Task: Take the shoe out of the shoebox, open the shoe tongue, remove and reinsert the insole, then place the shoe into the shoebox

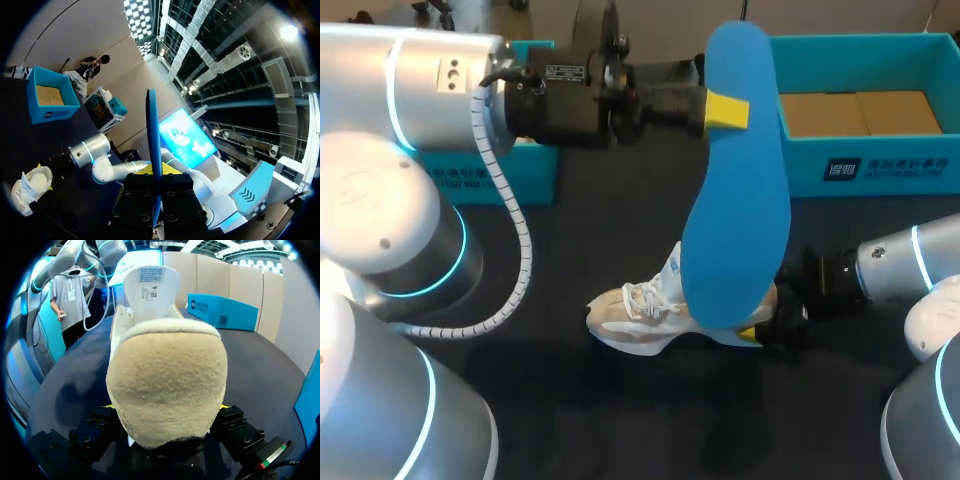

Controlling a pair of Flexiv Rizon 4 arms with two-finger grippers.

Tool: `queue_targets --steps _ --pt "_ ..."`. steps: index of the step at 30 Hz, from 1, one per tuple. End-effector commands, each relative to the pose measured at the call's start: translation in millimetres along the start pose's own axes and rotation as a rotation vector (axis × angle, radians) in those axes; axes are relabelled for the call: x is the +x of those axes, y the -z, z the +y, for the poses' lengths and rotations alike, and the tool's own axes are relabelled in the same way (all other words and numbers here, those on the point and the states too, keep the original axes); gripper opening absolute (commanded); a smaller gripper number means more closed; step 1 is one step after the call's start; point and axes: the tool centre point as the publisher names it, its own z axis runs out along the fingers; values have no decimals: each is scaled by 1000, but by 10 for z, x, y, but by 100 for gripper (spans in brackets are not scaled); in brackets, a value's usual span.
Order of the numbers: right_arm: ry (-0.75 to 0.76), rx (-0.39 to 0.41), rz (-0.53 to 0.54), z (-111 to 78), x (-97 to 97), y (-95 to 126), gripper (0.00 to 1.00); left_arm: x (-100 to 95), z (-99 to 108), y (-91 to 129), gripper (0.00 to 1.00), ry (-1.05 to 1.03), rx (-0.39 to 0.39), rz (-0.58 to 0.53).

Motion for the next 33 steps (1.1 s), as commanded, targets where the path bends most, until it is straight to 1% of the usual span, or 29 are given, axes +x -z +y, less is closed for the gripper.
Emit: queue_targets --steps 1,18,19,20,21,22,23,33 --pt "-1 4 -1 -5 -1 -17 0 -18 22 -16 0 -1 6 4" --pt "-1 4 -1 -5 -1 -17 0 -18 22 -16 0 -1 6 4" --pt "-1 4 -1 -5 -1 -17 8 -18 22 -16 0 -1 6 4" --pt "-1 4 -1 -5 -1 -17 25 -18 22 -16 0 -1 6 4" --pt "-1 4 -1 -5 -1 -17 70 -18 22 -16 0 -1 6 4" --pt "-1 4 -1 -5 -1 -17 98 -18 22 -16 0 -1 6 4" --pt "-1 4 -1 -5 -1 -17 100 -18 22 -16 0 -1 6 4" --pt "-1 4 -1 -5 -1 -17 100 -18 22 -16 0 -1 6 4"
